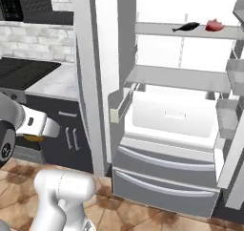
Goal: Gather the squash and lime from the fridge and place them on a tray on the dining counter. Then gather the fish and steak from the fridge and place them on the other tray.
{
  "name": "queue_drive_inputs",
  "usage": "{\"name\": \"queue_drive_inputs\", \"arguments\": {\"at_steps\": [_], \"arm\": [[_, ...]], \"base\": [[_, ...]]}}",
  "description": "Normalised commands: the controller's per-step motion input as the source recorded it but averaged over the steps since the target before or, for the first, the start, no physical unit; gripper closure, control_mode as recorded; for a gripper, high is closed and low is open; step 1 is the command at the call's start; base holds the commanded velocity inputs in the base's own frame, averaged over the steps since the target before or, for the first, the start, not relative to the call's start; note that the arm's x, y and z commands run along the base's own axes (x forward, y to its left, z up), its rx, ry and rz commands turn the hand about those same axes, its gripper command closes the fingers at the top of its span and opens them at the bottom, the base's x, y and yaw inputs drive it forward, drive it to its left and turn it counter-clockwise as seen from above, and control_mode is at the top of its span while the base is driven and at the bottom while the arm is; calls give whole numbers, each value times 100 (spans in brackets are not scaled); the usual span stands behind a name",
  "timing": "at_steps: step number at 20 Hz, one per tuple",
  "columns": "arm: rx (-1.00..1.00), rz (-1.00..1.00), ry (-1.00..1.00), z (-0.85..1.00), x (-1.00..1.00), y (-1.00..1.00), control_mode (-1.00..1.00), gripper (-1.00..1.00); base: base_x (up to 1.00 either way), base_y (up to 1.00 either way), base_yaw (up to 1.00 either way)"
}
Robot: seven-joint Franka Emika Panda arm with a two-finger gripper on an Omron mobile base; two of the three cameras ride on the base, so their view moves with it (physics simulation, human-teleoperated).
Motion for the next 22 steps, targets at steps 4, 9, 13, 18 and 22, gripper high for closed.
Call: {"name": "queue_drive_inputs", "arguments": {"at_steps": [4, 9, 13, 18, 22], "arm": [[0, 0, 0, 0, 0, 0, 100, 100], [0, 0, 0, 0, 0, 0, 100, 100], [0, 0, 0, 0, 0, 0, 100, 100], [0, 0, 0, 0, 0, 0, 100, 100], [0, 0, 0, 0, 0, 0, 100, 100]], "base": [[-21, 100, 7], [1, 100, 10], [23, 97, 18], [27, 90, 24], [27, 65, 28]]}}
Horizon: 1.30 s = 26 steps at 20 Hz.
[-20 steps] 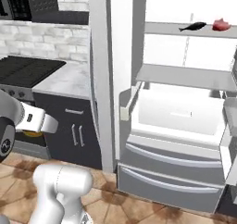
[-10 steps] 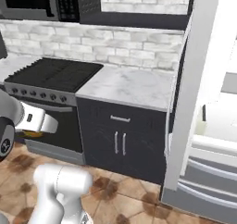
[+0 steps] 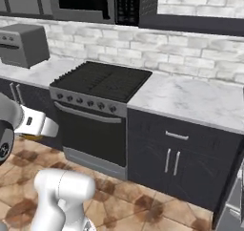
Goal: Gather the squash and lime from the fridge and place them on a tray on the dining counter. Then gather the fish and steak from the fridge and place them on the other tray.
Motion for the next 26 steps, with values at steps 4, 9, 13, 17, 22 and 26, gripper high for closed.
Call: {"name": "queue_drive_inputs", "arguments": {"at_steps": [4, 9, 13, 17, 22, 26], "arm": [[0, 0, 0, 0, 0, 0, 100, 100], [0, 0, 0, 0, 0, 0, 100, 100], [0, 0, 0, 0, 0, 0, 100, 100], [0, 0, 0, 0, 0, 0, 100, 100], [0, 0, 0, 0, 0, 0, 100, 100], [0, 0, 0, 0, 0, 0, 100, 100]], "base": [[52, 54, 31], [61, 17, 38], [61, 21, 38], [54, 21, 41], [50, 20, 42], [48, 20, 43]]}}
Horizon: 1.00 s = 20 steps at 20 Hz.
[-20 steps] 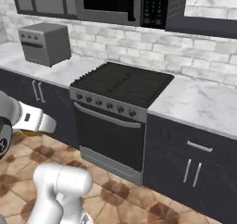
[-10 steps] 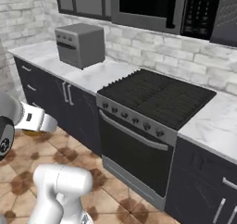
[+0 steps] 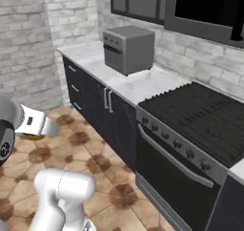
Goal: Gather the squash and lime from the fridge and place them on a tray on the dining counter. Then gather the fish and steak from the fridge and place them on the other tray.
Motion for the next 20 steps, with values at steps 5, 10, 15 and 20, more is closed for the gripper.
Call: {"name": "queue_drive_inputs", "arguments": {"at_steps": [5, 10, 15, 20], "arm": [[0, 0, 0, 0, 0, 0, 100, 100], [0, 0, 0, 0, 0, 0, 100, 100], [0, 0, 0, 0, 0, 0, 100, 100], [0, 0, 0, 0, 0, 0, 100, 100]], "base": [[47, 19, 44], [48, 21, 43], [51, 20, 42], [50, 8, 44]]}}
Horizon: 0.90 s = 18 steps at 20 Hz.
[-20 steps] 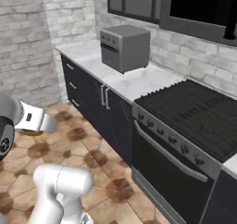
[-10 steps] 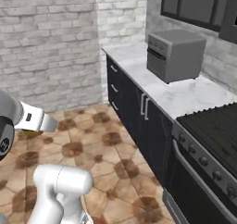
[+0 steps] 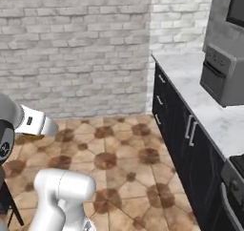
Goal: Gather the squash and lime from the fridge and place them on a tray on the dining counter. Then gather the fish and steak from the fridge and place them on the other tray.
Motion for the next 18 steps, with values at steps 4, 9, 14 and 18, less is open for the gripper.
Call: {"name": "queue_drive_inputs", "arguments": {"at_steps": [4, 9, 14, 18], "arm": [[0, 0, 0, 0, 0, 0, 100, 100], [0, 0, 0, 0, 0, 0, 100, 100], [0, 0, 0, 0, 0, 0, 100, 100], [0, 0, 0, 0, 0, 0, 100, 100]], "base": [[45, 3, 47], [38, 7, 47], [33, 10, 48], [30, 11, 49]]}}
